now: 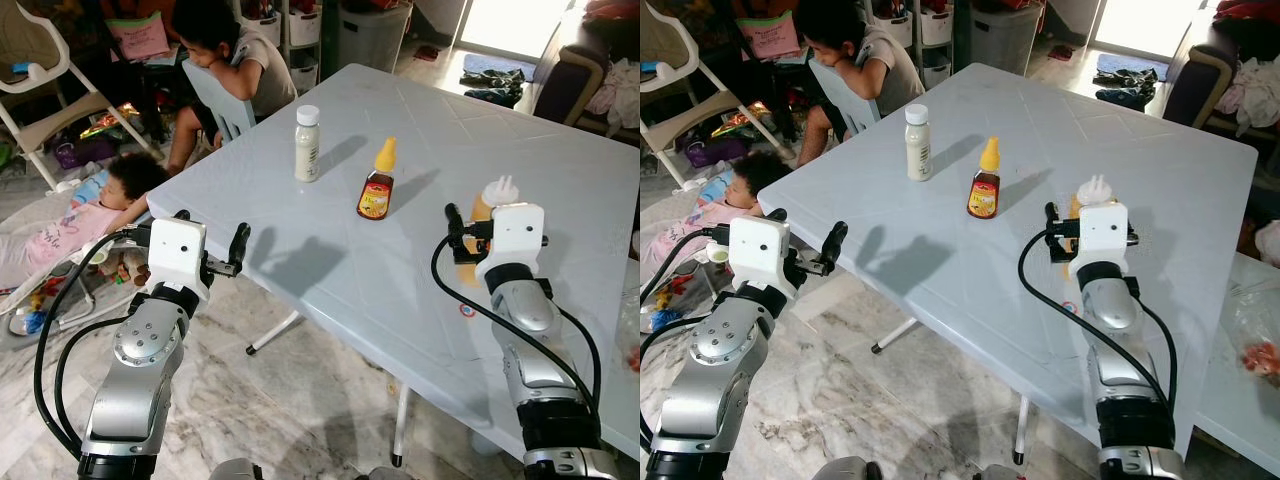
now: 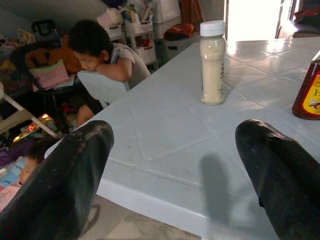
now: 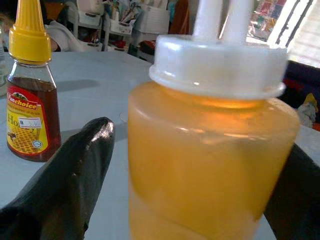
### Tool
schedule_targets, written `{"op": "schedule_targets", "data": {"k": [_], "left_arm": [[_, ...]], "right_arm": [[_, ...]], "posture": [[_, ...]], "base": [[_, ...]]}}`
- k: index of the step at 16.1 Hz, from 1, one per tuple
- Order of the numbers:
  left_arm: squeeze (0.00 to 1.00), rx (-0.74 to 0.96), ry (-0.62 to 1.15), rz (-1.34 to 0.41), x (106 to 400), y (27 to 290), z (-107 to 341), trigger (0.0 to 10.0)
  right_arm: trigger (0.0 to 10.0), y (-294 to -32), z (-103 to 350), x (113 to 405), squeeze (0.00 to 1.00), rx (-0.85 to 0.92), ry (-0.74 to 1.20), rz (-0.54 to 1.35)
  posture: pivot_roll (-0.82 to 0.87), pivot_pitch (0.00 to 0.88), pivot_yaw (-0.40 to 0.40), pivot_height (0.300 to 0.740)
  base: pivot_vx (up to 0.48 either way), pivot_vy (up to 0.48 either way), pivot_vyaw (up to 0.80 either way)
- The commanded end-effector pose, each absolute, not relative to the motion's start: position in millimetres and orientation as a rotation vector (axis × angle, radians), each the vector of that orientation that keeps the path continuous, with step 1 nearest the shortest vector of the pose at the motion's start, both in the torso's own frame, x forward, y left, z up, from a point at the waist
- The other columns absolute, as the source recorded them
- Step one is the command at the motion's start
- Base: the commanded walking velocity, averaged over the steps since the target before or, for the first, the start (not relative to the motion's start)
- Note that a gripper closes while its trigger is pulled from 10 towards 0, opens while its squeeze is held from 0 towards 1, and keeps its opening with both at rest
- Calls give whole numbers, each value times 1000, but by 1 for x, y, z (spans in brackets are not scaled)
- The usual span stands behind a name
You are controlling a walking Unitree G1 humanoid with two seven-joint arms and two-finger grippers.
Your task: Restocking fridge
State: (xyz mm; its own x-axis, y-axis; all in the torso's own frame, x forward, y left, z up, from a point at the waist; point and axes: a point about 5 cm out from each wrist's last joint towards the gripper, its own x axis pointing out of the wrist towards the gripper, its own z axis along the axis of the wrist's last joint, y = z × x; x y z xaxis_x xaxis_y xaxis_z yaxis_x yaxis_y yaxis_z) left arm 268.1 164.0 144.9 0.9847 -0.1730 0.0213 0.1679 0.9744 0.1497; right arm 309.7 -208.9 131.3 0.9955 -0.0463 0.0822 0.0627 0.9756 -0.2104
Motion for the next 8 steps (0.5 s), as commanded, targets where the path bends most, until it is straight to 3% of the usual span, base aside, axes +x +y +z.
{"op": "schedule_targets", "data": {"k": [1, 4, 5, 7, 8], "left_arm": [[0, 160, -46, -164, 269, 164, 147, 10000], [0, 159, -51, -168, 269, 163, 148, 10000], [0, 158, -52, -170, 269, 163, 148, 10000], [0, 157, -53, -172, 269, 162, 148, 10000], [0, 156, -53, -173, 269, 162, 148, 10000]], "right_arm": [[10000, -207, 136, 309, 35, -223, -98, -49], [10000, -207, 141, 306, 0, -228, -115, -52], [4078, -206, 140, 302, 0, -223, -112, -50], [0, -206, 138, 299, 0, -221, -109, -55], [0, -206, 138, 299, 0, -220, -107, -56]], "posture": [[17, 16, -24, 740], [14, 14, -23, 740], [10, 12, -23, 740], [10, 12, -23, 740], [10, 12, -23, 740]], "base": [[0, 0, 0], [0, 0, 0], [0, 0, 0], [0, 0, 0], [0, 0, 0]]}}
